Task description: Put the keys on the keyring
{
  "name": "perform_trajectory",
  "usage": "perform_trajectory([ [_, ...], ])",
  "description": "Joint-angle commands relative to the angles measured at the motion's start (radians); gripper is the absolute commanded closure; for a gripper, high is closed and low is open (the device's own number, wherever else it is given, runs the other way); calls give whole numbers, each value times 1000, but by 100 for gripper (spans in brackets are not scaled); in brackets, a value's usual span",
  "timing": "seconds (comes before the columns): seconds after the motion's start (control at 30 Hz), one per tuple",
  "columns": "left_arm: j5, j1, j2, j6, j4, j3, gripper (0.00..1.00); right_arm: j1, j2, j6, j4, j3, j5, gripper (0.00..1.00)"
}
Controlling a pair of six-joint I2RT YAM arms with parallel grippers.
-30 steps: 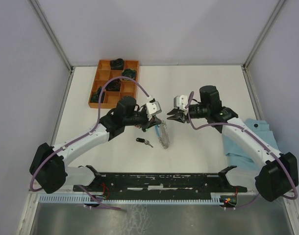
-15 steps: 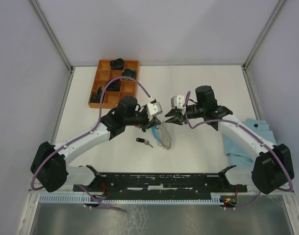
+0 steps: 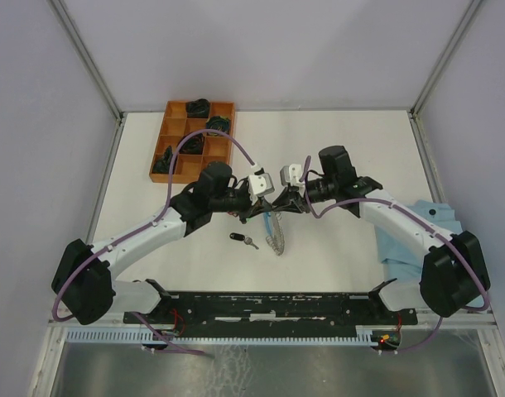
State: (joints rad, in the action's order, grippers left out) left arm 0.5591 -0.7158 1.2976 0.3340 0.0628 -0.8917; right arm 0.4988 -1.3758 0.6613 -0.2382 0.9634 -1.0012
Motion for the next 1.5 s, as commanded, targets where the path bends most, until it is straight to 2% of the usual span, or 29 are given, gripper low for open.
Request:
perform_trajectory([
  [0.0, 37, -6, -15, 36, -58, -47, 97, 4, -9, 51, -49, 70, -46, 78],
  [0.1, 38, -6, -23, 36, -66, -40, 97, 5, -15, 83, -101, 79, -30, 83],
  [0.3, 51, -6, -40, 33, -99, -14, 97, 5, -15, 112, -140, 81, 0, 86],
  [0.47, 65, -7, -46, 24, -118, -2, 97, 4, -24, 119, -154, 89, 11, 99],
  [0.6, 12, -4, -87, -1, -185, 57, 96, 5, -8, 117, -142, 82, 7, 99],
  [0.7, -41, 1, -140, -49, -328, 161, 81, 5, 8, 112, -130, 78, 8, 99],
  [0.77, -42, 7, -172, -92, -488, 257, 72, 5, 12, 108, -125, 75, 9, 99],
  [0.83, -32, 9, -186, -131, -644, 340, 69, 6, 15, 100, -120, 72, 9, 99],
  [1.13, -4, 19, -110, -185, -832, 401, 66, 5, 24, 71, -87, 61, 4, 99],
  [1.47, 26, 36, -36, -197, -867, 400, 66, 5, 29, 66, -83, 58, 1, 99],
])
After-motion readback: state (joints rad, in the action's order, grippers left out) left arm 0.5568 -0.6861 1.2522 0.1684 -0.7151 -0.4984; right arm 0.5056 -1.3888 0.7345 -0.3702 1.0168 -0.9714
